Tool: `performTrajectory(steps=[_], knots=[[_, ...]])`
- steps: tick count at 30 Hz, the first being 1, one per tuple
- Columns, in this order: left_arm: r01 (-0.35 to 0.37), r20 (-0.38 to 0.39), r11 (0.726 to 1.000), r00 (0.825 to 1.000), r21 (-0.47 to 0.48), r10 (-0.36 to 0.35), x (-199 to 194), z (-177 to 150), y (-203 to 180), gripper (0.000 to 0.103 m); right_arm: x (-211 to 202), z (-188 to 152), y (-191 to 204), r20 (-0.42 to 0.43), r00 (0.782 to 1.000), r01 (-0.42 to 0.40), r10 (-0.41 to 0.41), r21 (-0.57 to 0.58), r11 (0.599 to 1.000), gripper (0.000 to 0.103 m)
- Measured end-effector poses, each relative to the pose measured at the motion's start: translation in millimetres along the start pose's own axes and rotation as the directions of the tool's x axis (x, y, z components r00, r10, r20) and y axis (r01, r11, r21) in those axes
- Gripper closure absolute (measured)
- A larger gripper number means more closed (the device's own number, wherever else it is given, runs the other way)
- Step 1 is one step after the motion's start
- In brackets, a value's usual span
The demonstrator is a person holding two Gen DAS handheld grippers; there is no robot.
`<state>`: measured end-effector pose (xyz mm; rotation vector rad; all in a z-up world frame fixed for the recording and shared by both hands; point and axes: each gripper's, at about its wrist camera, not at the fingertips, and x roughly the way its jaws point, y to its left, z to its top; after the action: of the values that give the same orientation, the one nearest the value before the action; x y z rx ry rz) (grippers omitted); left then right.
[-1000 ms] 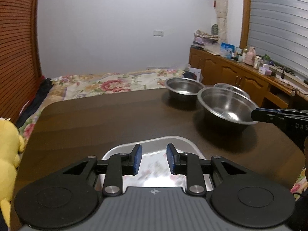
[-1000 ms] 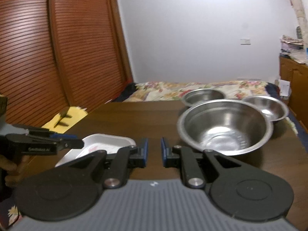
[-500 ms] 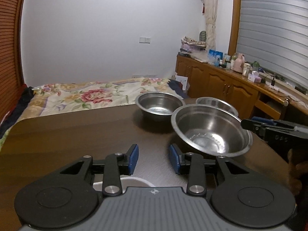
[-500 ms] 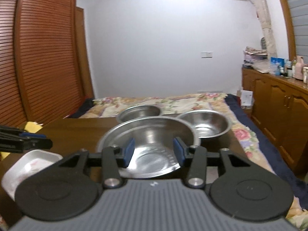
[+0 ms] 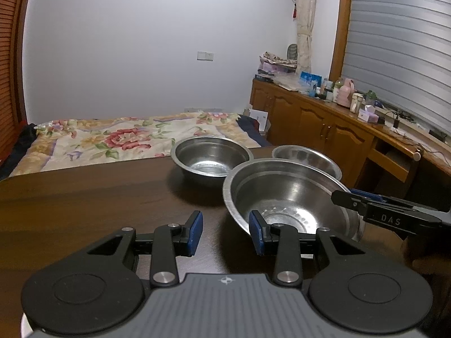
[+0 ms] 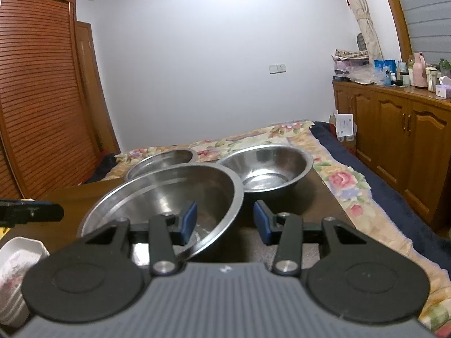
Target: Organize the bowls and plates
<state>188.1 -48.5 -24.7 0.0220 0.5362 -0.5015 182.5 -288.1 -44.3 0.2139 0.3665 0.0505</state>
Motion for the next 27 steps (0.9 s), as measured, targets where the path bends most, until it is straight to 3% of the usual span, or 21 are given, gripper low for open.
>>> performTrajectory(steps=[27], knots=[[0.016, -0.055, 1.0, 0.998, -0.025, -0.018, 30.5, 1.5, -9.8, 0.066, 5.2, 4.6, -4.3, -0.018, 1.0, -0.02, 0.02, 0.011, 1.0, 0.057]])
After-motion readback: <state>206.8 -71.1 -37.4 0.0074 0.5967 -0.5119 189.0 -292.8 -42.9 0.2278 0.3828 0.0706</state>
